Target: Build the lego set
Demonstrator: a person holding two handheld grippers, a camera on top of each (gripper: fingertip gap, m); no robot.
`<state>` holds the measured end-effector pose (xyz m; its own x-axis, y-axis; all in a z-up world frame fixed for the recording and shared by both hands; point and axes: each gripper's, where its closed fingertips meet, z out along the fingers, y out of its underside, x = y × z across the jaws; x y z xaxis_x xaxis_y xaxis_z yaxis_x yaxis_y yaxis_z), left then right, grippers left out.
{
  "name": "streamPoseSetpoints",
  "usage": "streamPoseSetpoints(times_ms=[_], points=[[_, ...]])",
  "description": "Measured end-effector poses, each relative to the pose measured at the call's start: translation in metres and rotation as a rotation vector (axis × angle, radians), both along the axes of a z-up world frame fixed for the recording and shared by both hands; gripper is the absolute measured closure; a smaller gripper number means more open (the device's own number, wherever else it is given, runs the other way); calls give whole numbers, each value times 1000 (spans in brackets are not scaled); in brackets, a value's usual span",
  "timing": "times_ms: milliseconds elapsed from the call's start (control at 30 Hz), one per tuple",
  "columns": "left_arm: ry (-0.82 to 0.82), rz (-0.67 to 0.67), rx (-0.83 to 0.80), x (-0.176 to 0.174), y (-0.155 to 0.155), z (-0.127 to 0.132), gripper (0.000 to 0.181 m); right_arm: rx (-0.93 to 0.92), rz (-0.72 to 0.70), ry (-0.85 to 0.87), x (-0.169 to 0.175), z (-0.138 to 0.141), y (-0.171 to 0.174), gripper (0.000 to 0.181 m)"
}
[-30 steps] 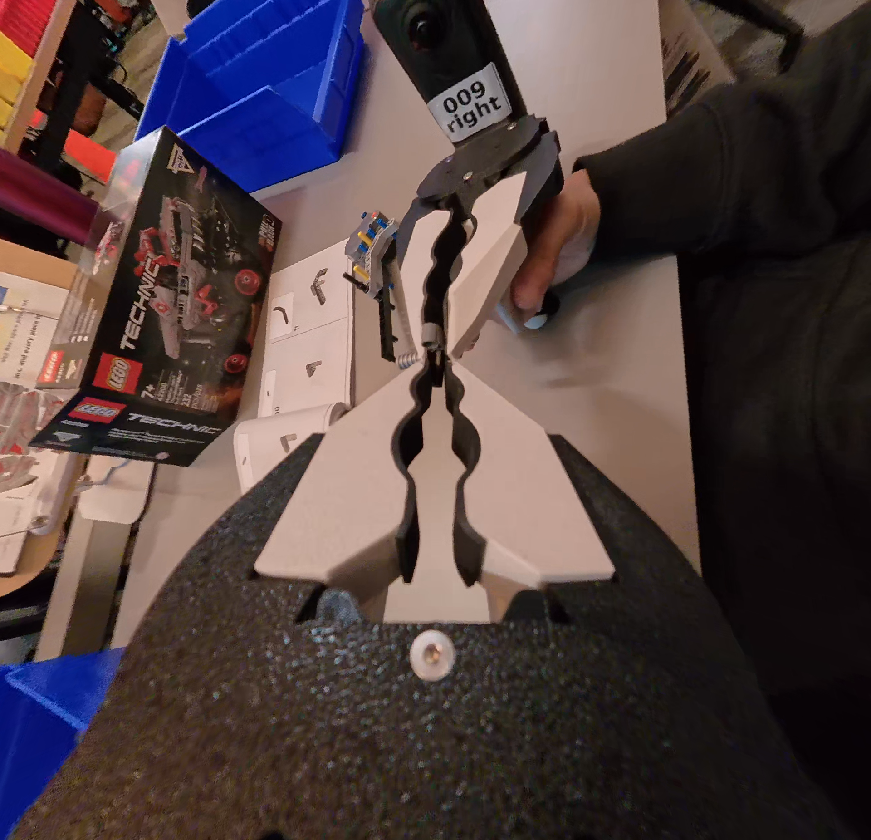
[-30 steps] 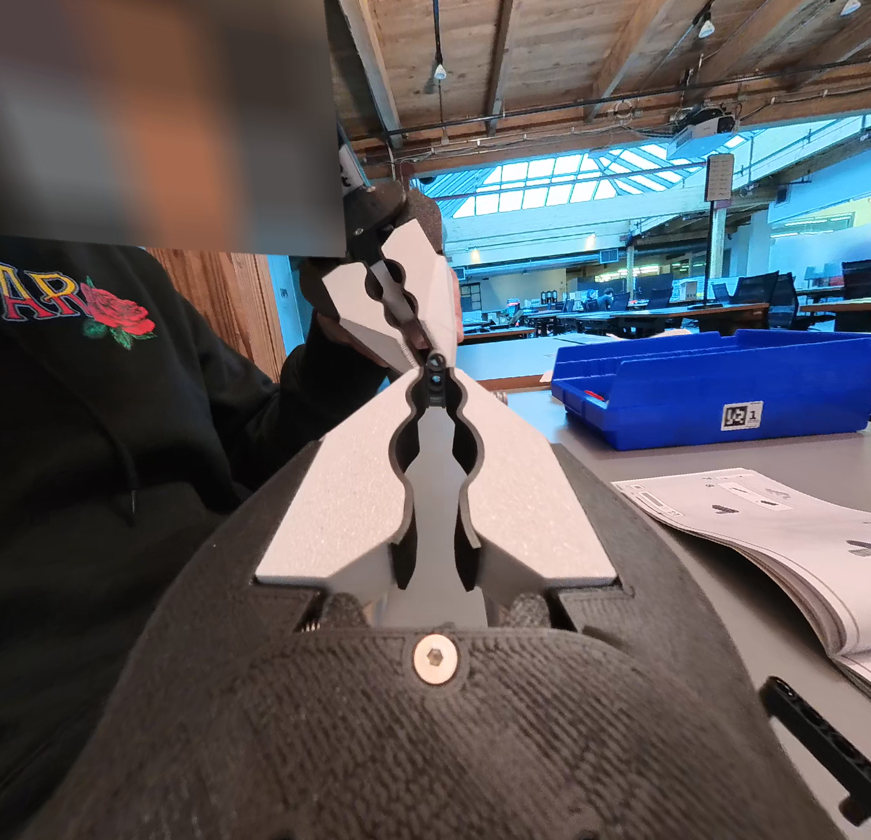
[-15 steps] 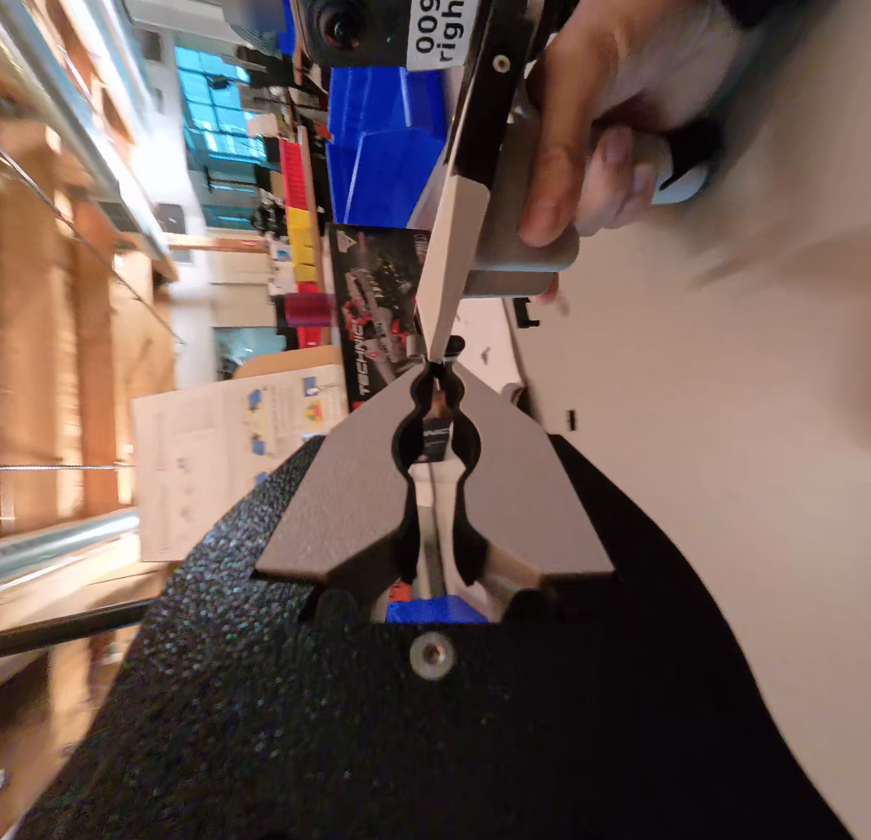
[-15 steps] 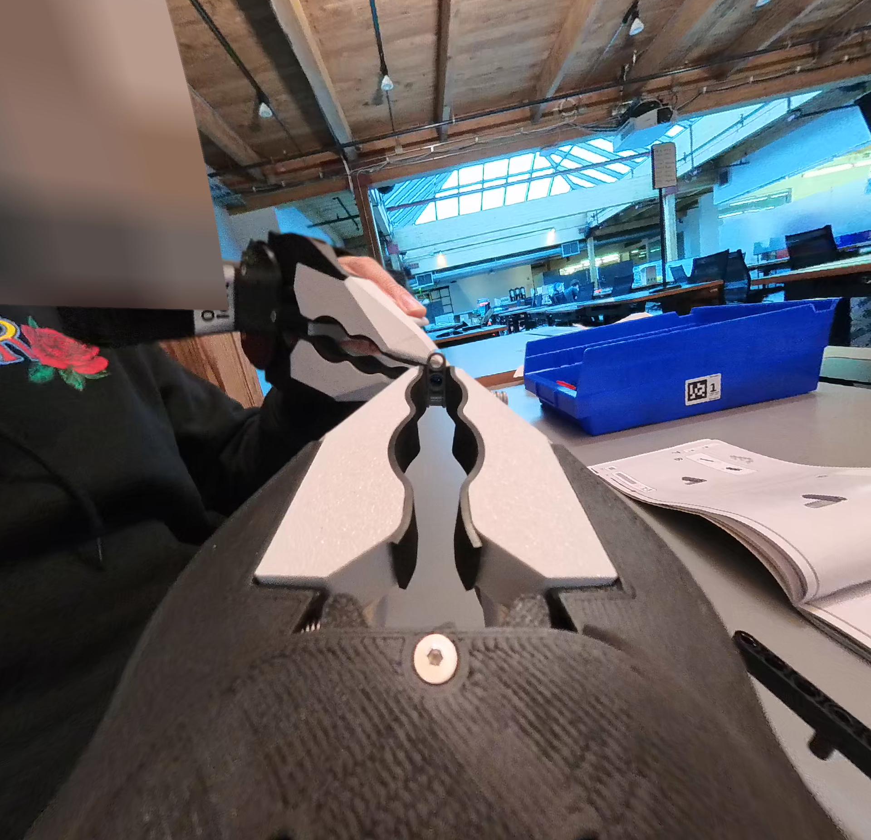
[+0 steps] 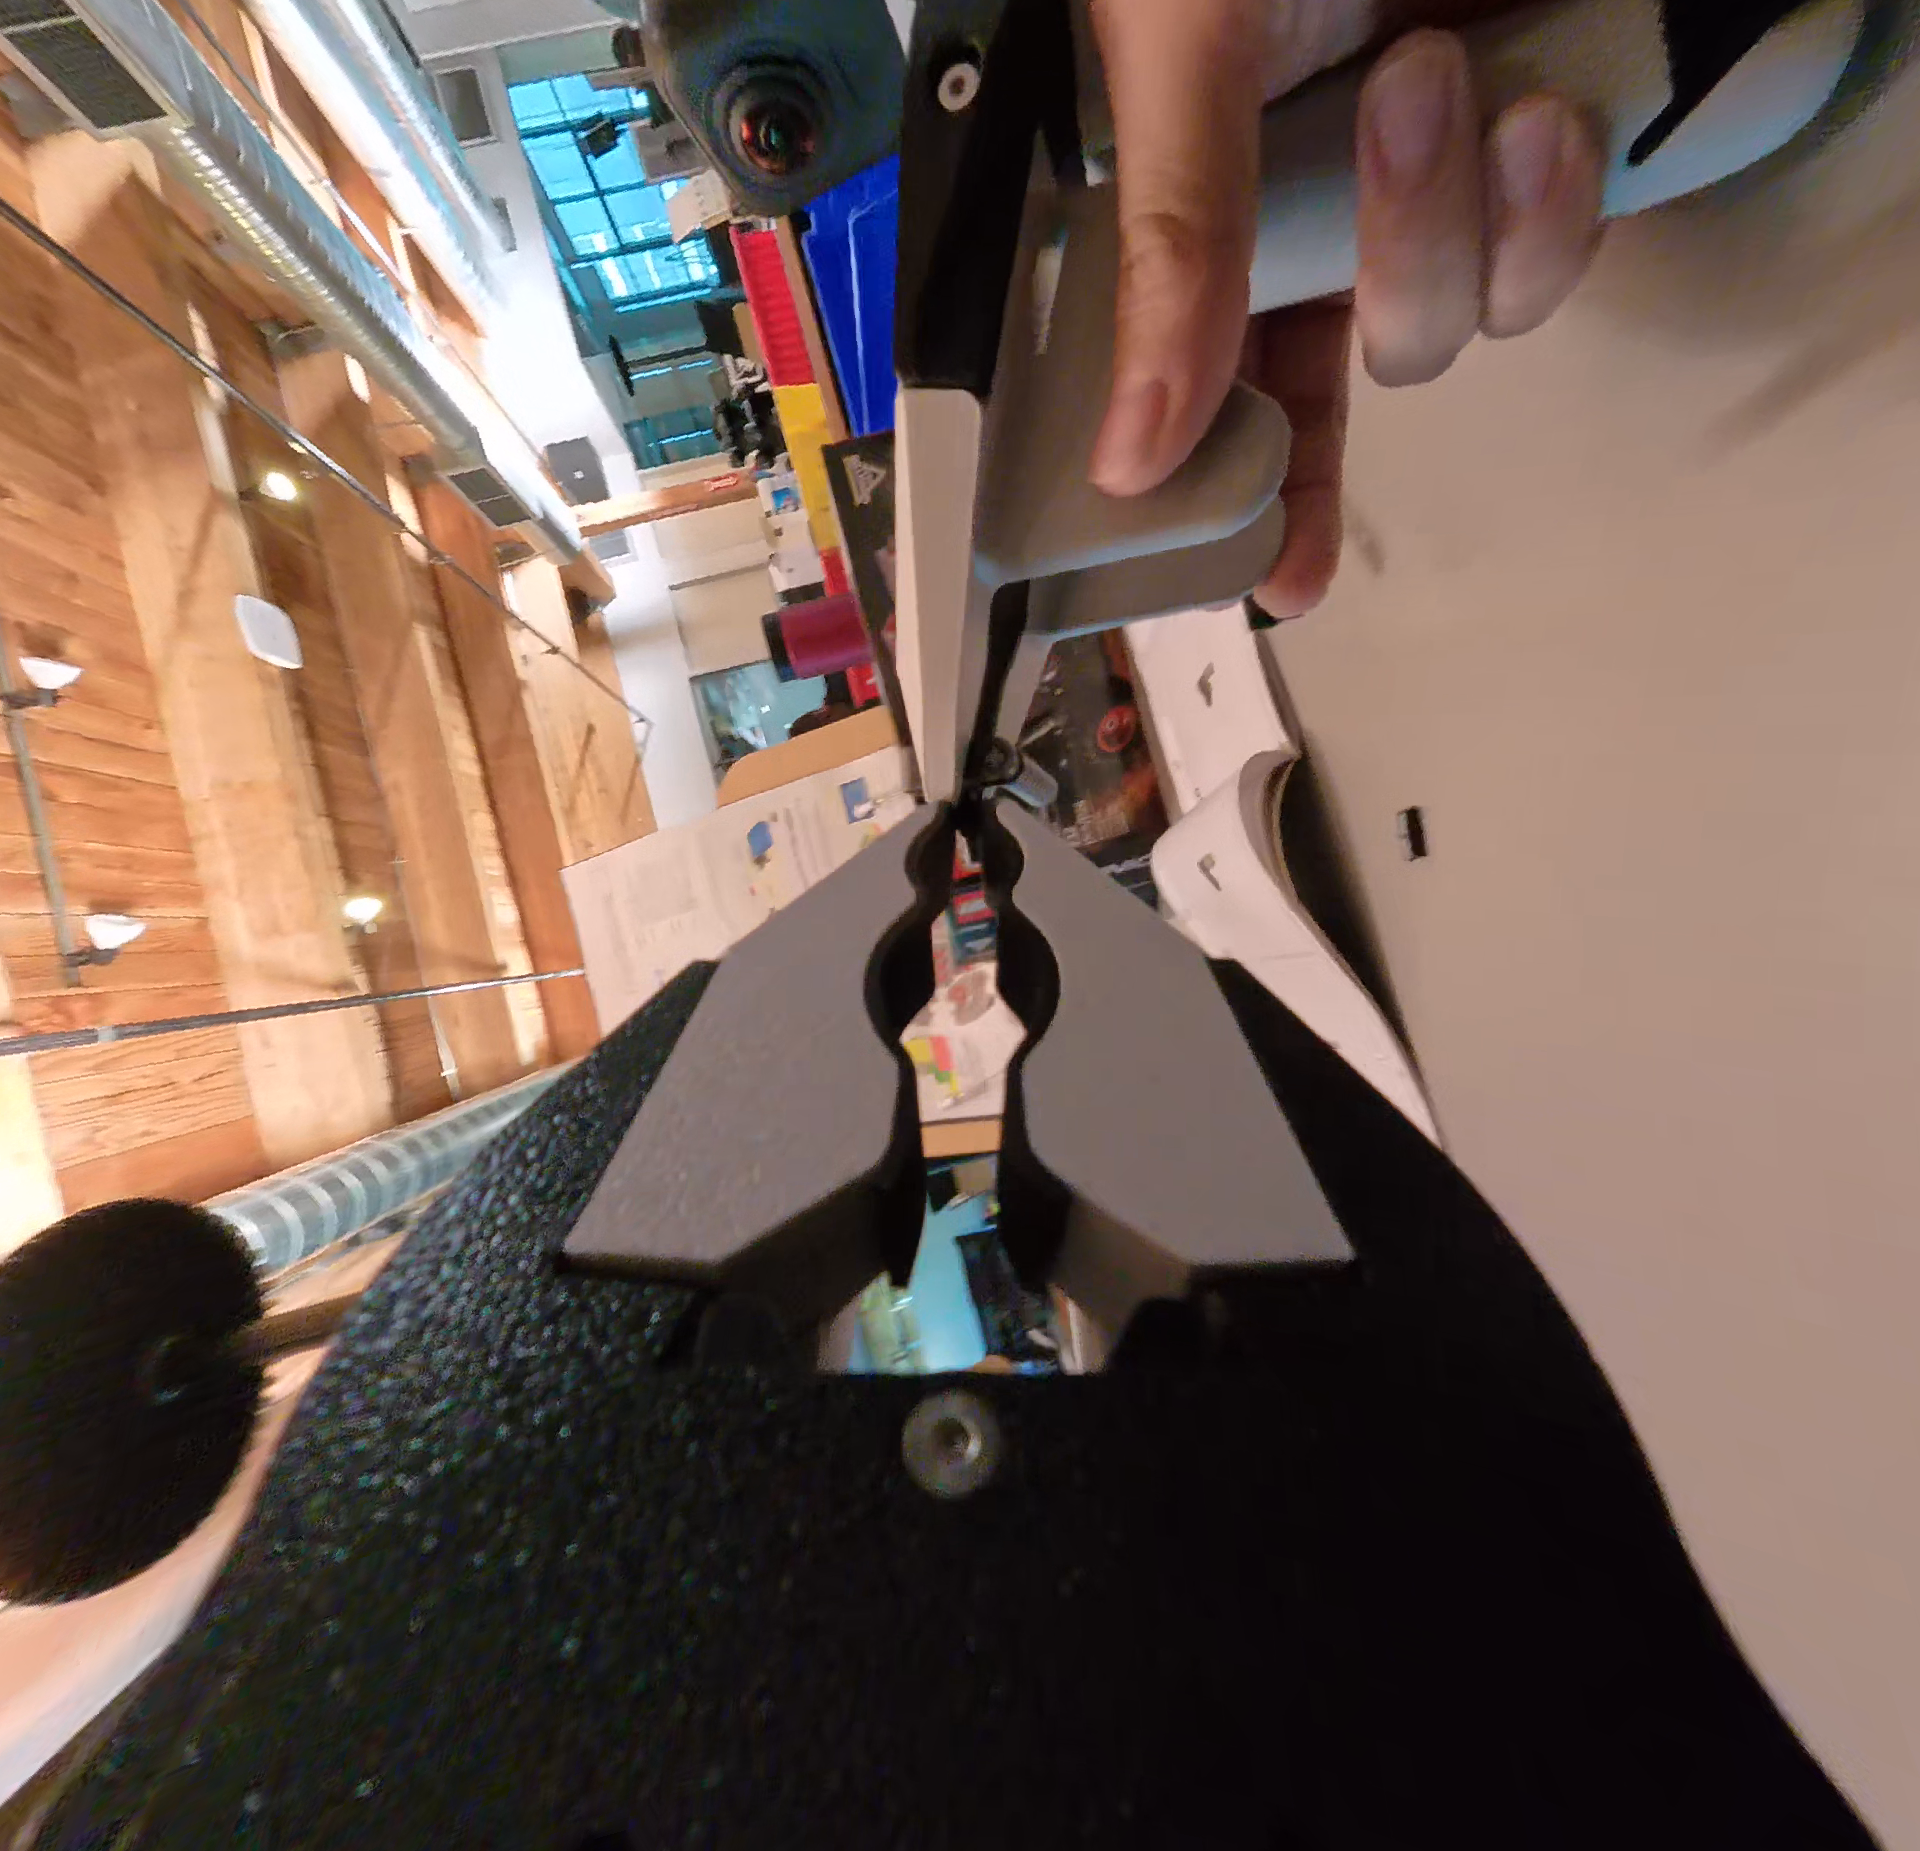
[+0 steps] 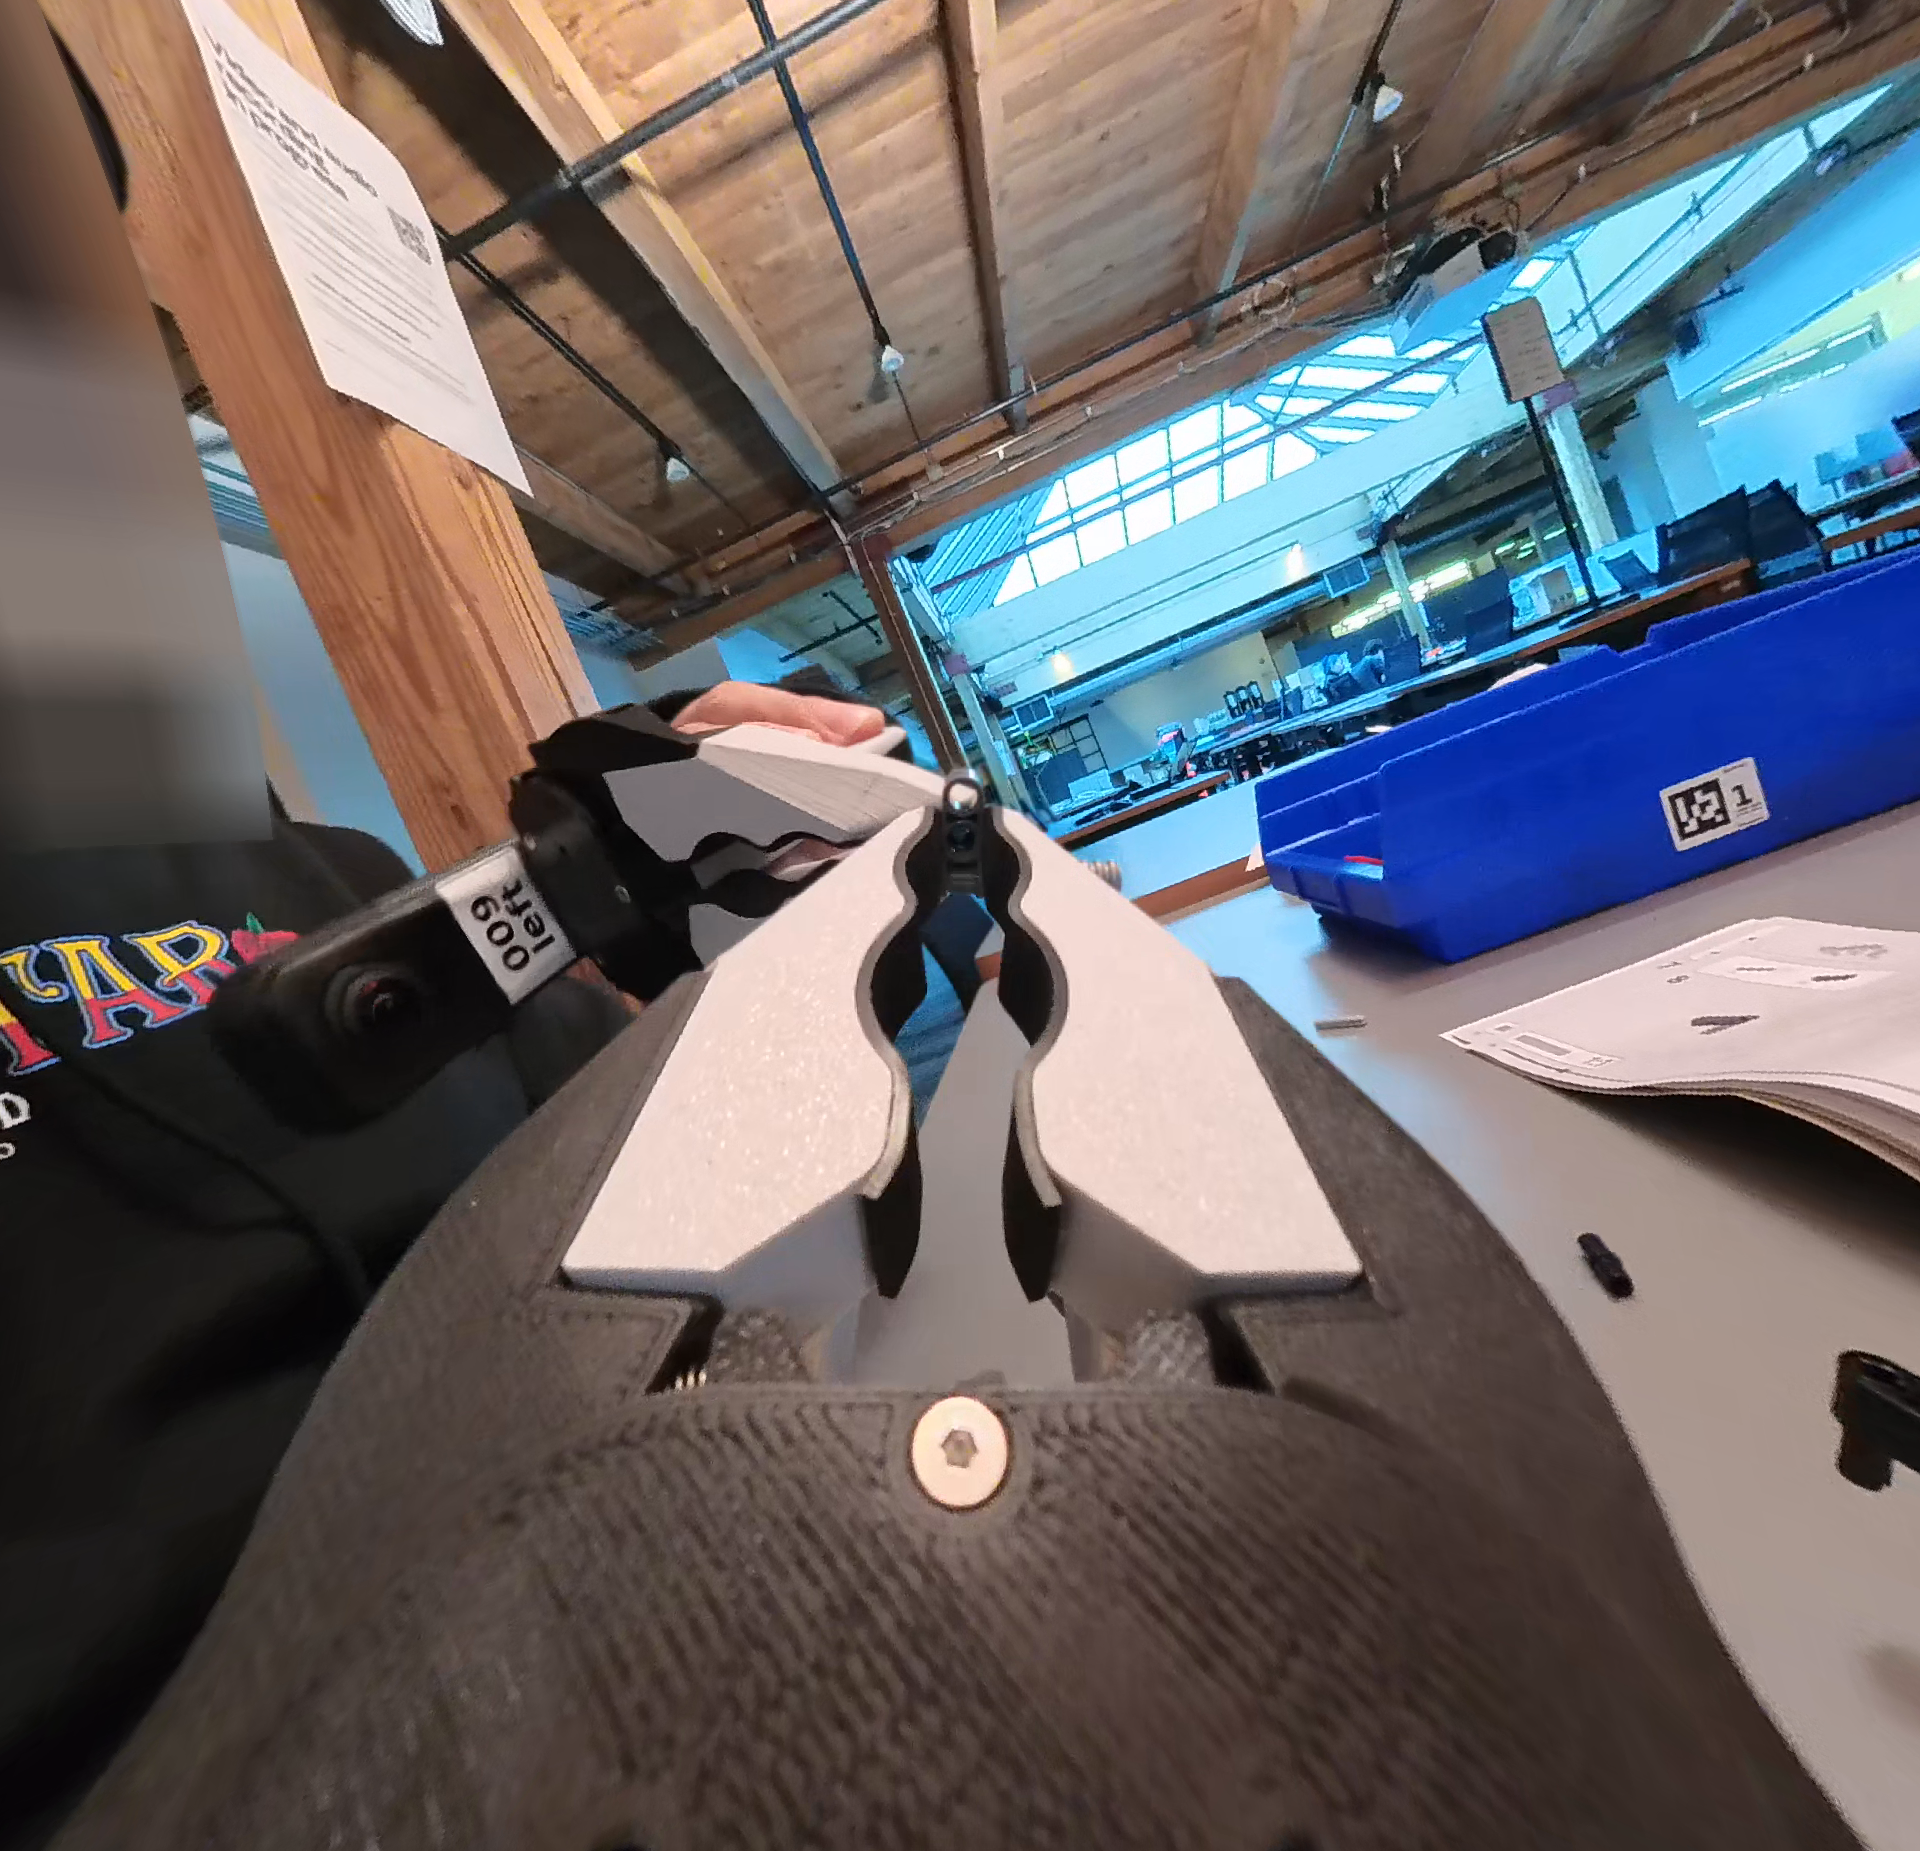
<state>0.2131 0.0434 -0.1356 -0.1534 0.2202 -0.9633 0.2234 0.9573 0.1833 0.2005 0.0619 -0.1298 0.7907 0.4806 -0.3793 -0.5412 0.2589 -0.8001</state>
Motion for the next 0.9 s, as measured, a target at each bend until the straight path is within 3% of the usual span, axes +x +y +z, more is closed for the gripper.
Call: streamPoseSetpoints(times_ms=[267,467,900], points=[[35,19,-4,1,8,-5,180,-44,-4,-6,1,-5,7,176],[81,-25,-193,3,7,0,179,-16,-58,-83,3,-1,3,176],[-83,-5,-139,3,3,12,179,71,-185,-178,4,11,-6,176]])
